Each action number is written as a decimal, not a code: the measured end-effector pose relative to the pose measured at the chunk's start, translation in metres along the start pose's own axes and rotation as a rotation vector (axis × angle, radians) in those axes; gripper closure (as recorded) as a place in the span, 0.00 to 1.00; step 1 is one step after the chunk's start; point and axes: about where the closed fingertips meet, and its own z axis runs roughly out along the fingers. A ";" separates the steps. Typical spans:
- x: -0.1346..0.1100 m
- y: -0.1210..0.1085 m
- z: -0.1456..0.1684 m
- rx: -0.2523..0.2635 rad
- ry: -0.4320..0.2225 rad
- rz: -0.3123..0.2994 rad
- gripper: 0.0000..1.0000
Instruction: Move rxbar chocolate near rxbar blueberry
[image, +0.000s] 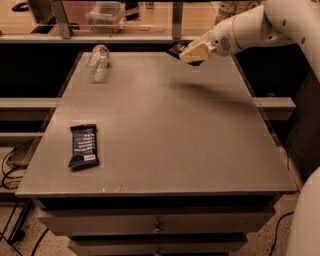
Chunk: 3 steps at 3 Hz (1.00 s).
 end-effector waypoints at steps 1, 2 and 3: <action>-0.021 0.037 0.012 -0.097 -0.030 -0.078 1.00; -0.044 0.093 0.026 -0.222 -0.079 -0.163 1.00; -0.060 0.149 0.037 -0.337 -0.149 -0.203 1.00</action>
Offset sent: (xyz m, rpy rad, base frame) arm -0.1087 0.1438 0.0187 0.0539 -0.0716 0.4757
